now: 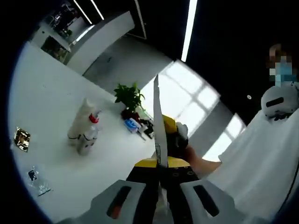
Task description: Arrange the skincare products in the storage area until every visible bottle or jar stands upright without overlapping.
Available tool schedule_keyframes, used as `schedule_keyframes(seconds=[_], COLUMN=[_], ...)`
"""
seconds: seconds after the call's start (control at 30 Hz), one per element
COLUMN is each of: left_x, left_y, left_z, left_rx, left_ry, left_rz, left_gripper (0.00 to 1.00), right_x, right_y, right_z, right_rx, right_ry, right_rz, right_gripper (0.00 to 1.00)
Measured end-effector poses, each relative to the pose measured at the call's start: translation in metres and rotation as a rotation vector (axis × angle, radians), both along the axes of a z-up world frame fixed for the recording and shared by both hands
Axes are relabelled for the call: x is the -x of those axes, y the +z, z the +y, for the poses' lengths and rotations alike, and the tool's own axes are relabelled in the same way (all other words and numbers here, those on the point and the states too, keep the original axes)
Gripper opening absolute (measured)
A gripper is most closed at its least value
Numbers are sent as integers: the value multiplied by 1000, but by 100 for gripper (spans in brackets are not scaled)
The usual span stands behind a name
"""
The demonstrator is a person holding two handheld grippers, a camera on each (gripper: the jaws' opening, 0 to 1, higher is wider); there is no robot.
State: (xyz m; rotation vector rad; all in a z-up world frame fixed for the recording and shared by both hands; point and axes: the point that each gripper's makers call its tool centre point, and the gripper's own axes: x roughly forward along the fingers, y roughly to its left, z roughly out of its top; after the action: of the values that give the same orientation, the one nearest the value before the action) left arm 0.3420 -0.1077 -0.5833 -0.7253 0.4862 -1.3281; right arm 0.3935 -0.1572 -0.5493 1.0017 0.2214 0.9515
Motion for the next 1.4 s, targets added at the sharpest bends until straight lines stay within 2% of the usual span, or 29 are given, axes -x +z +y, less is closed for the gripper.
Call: schedule_keyframes(seconds=[0.13, 0.33, 0.7, 0.8, 0.97, 1.07, 1.23, 1.3, 1.4], left_x=[0, -8, -30, -32, -38, -41, -42, -43, -43], left_y=[3, 18, 41, 43, 40, 38, 39, 38, 36], left_z=[0, 7, 19, 18, 21, 21, 20, 19, 17], left_rx=[26, 118, 223, 230, 222, 213, 201, 186, 180], left_ry=[12, 62, 128, 128, 148, 152, 163, 180, 176], left_rz=[15, 46, 71, 72, 90, 105, 98, 60, 66], left_gripper=[0, 0, 0, 0, 0, 0, 0, 2, 5], right_x=[0, 16, 34, 35, 34, 36, 35, 34, 34], right_y=[-2, -17, -27, -26, -15, -11, -7, -6, -4], right_z=[2, 19, 37, 40, 39, 40, 38, 37, 35], right_rx=[7, 14, -54, -59, -86, -80, -120, -138, -168], right_ry=[-11, 61, 114, 120, 105, 94, 88, 83, 70], right_rz=[-14, 13, 61, 62, 10, -15, 0, 11, 25], right_gripper=[5, 13, 16, 15, 4, 3, 2, 1, 1])
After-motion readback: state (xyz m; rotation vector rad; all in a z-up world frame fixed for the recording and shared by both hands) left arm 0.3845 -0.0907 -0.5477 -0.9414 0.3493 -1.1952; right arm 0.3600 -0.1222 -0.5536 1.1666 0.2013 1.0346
